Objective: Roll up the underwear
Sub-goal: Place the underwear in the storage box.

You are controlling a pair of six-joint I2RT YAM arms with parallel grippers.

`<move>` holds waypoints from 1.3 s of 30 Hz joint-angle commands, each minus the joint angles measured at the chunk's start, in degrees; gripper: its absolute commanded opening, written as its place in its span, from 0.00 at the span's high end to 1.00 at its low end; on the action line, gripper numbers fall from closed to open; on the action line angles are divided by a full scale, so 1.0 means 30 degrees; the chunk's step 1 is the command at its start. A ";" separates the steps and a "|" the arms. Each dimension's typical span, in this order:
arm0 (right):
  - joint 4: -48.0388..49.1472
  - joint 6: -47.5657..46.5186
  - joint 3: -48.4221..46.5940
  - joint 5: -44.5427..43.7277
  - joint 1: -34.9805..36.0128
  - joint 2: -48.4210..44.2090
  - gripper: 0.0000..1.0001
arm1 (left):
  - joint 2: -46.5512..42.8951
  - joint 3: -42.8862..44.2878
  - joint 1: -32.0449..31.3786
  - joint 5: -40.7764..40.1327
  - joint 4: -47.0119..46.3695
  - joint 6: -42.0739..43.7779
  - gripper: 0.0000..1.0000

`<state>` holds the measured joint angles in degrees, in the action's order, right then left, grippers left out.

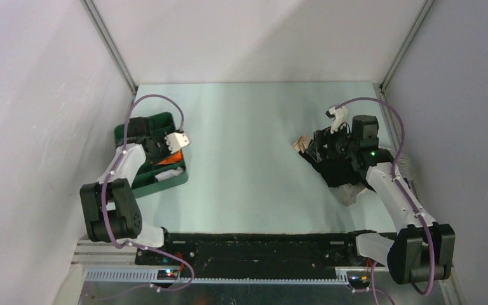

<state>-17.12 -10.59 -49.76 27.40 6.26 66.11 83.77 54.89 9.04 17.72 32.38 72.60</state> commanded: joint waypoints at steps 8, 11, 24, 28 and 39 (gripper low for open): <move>0.0852 -0.0171 -0.0806 -0.0058 -0.0231 0.0060 0.14 | -0.6106 -0.4119 -0.0509 0.1226 -0.0433 -0.3505 1.00; 0.1138 -0.0005 -0.0565 0.0043 -0.0276 0.0163 0.14 | -0.6165 -0.4343 -0.0578 0.0962 0.0618 -0.3264 1.00; 0.1602 0.0288 -0.0604 0.0373 -0.0220 0.0570 0.14 | 0.0417 -0.0680 -0.0500 0.0459 0.4370 -0.0271 1.00; 0.1460 0.0277 -0.0583 0.0331 -0.0266 0.0513 0.14 | 0.3893 0.2772 -0.0374 0.0660 0.9041 0.1797 1.00; 0.1047 0.0123 -0.0659 0.0120 -0.0565 0.0534 0.13 | 0.7629 0.5018 0.0157 -0.0077 0.9173 0.0670 1.00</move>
<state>-14.72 -10.09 -49.87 27.68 4.86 67.68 96.18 70.48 8.69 20.64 61.25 76.64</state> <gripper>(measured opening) 0.865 0.349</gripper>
